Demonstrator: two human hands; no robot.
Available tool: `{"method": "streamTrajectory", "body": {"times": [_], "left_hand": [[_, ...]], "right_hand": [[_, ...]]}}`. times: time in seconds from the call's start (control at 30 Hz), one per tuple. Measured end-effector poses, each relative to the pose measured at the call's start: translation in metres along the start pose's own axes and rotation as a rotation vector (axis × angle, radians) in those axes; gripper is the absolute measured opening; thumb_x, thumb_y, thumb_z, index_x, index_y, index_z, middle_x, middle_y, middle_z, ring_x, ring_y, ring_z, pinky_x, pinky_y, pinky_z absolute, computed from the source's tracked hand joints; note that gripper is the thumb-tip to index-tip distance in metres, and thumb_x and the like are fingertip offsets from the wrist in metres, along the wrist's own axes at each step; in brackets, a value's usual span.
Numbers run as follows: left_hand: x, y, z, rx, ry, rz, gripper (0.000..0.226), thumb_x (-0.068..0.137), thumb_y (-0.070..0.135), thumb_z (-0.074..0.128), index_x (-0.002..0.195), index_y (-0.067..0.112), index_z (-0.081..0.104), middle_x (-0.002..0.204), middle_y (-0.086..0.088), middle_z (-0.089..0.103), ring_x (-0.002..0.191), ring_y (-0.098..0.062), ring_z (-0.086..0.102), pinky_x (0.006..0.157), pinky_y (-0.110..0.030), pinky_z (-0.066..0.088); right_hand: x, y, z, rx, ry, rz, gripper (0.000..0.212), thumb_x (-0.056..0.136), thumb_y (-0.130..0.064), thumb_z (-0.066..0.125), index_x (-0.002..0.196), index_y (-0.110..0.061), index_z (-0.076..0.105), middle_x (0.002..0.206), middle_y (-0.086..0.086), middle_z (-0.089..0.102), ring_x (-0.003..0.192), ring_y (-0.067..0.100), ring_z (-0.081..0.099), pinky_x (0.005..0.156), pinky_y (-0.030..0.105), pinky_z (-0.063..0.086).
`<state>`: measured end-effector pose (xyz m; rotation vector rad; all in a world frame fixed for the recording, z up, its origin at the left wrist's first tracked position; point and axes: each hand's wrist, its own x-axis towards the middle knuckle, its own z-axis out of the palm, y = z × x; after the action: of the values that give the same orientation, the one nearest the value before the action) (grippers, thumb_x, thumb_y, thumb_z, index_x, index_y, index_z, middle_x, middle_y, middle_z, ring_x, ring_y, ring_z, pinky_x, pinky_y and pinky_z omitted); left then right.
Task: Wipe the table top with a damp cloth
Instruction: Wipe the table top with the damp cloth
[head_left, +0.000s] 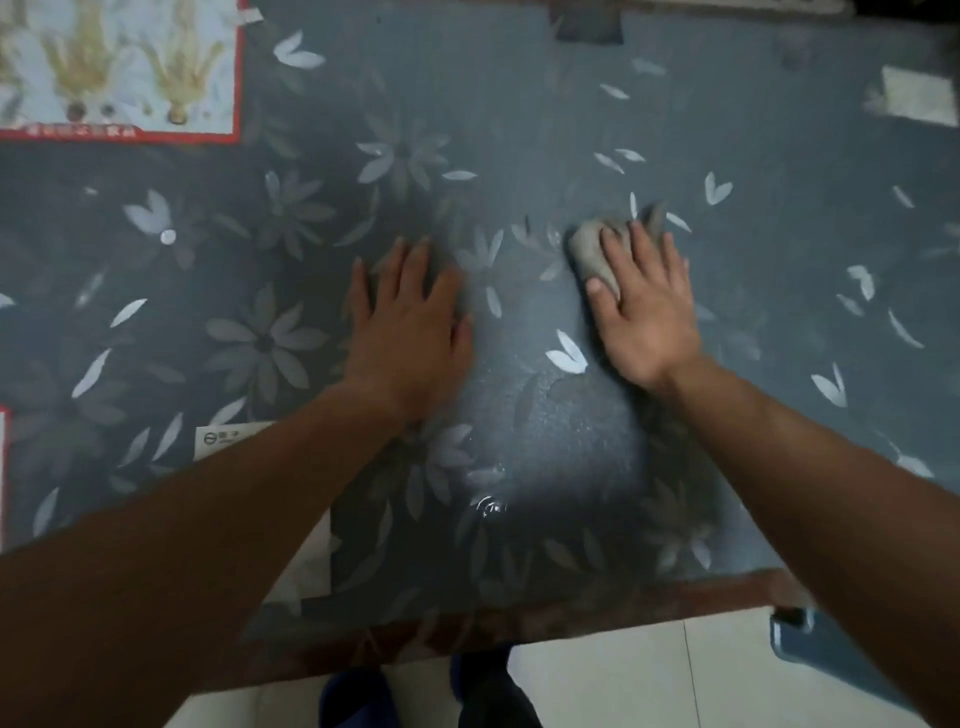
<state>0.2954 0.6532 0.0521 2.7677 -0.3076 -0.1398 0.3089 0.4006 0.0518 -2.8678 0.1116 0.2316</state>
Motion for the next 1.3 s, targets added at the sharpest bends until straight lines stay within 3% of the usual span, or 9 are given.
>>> {"method": "streamTrajectory", "body": {"times": [0.17,0.27,0.4,0.5,0.73,0.87,1.0,1.1,1.3], "left_hand": [[0.024,0.002,-0.004,-0.007,-0.022,-0.028,0.051,0.099,0.039,0.039,0.143,0.014,0.046,0.164,-0.017,0.027,0.154,-0.033,0.014,0.123,-0.059,0.007],[0.034,0.006,-0.004,-0.021,-0.034,-0.066,0.054,0.099,0.04,0.041,0.146,0.015,0.043,0.165,-0.016,0.023,0.155,-0.032,0.011,0.124,-0.058,0.005],[0.034,0.014,-0.001,-0.041,0.004,-0.092,0.059,0.094,0.043,0.042,0.144,0.012,0.048,0.163,-0.016,0.029,0.154,-0.034,0.015,0.123,-0.059,0.003],[0.034,0.013,-0.002,-0.044,0.007,-0.09,0.057,0.094,0.043,0.043,0.142,0.012,0.049,0.161,-0.016,0.032,0.154,-0.034,0.017,0.123,-0.062,0.004],[0.04,0.015,-0.012,-0.071,-0.011,-0.127,0.051,0.096,0.044,0.042,0.136,0.015,0.053,0.156,-0.013,0.037,0.15,-0.031,0.024,0.124,-0.057,0.006],[0.045,0.015,-0.018,-0.05,-0.018,-0.142,0.048,0.096,0.044,0.039,0.131,0.015,0.055,0.147,-0.01,0.042,0.141,-0.03,0.034,0.121,-0.055,0.015],[0.047,0.016,-0.019,-0.046,-0.023,-0.138,0.049,0.097,0.044,0.038,0.132,0.015,0.055,0.148,-0.011,0.042,0.14,-0.031,0.035,0.121,-0.053,0.016],[0.05,0.016,-0.017,-0.041,0.013,-0.118,0.048,0.098,0.041,0.04,0.134,0.014,0.056,0.153,-0.014,0.041,0.143,-0.033,0.033,0.122,-0.051,0.015],[0.073,0.008,-0.01,0.046,0.01,-0.051,0.06,0.099,0.045,0.031,0.149,0.015,0.045,0.165,-0.013,0.028,0.155,-0.034,0.013,0.124,-0.059,0.001]], "right_hand": [[0.011,-0.013,-0.007,0.003,-0.06,-0.096,0.067,0.099,-0.06,0.015,0.159,-0.032,0.014,0.169,0.001,0.006,0.155,0.028,-0.006,0.124,0.045,-0.009],[0.01,0.002,-0.026,0.256,-0.016,-0.135,0.06,0.101,-0.049,0.041,0.155,-0.025,0.032,0.164,0.004,0.028,0.152,0.025,0.02,0.125,0.042,0.014],[0.035,0.001,-0.041,0.373,0.101,0.142,0.066,0.082,-0.046,0.075,0.136,-0.017,0.05,0.129,0.01,0.056,0.119,0.027,0.055,0.105,0.034,0.043],[0.049,-0.007,-0.043,0.449,0.01,0.345,0.072,0.068,-0.052,0.085,0.124,-0.018,0.055,0.106,-0.003,0.059,0.096,0.016,0.057,0.082,0.026,0.043],[0.063,-0.008,-0.064,0.631,0.061,0.381,0.022,0.074,-0.025,0.078,0.082,-0.013,0.062,0.07,-0.006,0.062,0.07,0.018,0.062,0.062,0.028,0.048],[0.069,-0.004,-0.09,0.333,0.325,0.109,0.025,0.08,-0.029,0.07,0.098,-0.018,0.057,0.101,0.01,0.059,0.094,0.033,0.056,0.076,0.033,0.043],[0.049,-0.024,-0.063,0.098,0.019,-0.154,0.039,0.082,-0.032,0.073,0.117,-0.017,0.064,0.118,0.012,0.054,0.113,0.034,0.051,0.09,0.038,0.047],[0.046,-0.012,-0.051,0.089,0.071,-0.218,0.047,0.082,-0.04,0.073,0.124,-0.02,0.066,0.126,0.011,0.055,0.119,0.034,0.048,0.098,0.041,0.042],[0.053,-0.003,-0.022,-0.133,-0.045,-0.316,0.065,0.097,-0.059,0.033,0.157,-0.035,0.026,0.168,0.013,0.008,0.153,0.04,0.004,0.124,0.055,0.004]]}}
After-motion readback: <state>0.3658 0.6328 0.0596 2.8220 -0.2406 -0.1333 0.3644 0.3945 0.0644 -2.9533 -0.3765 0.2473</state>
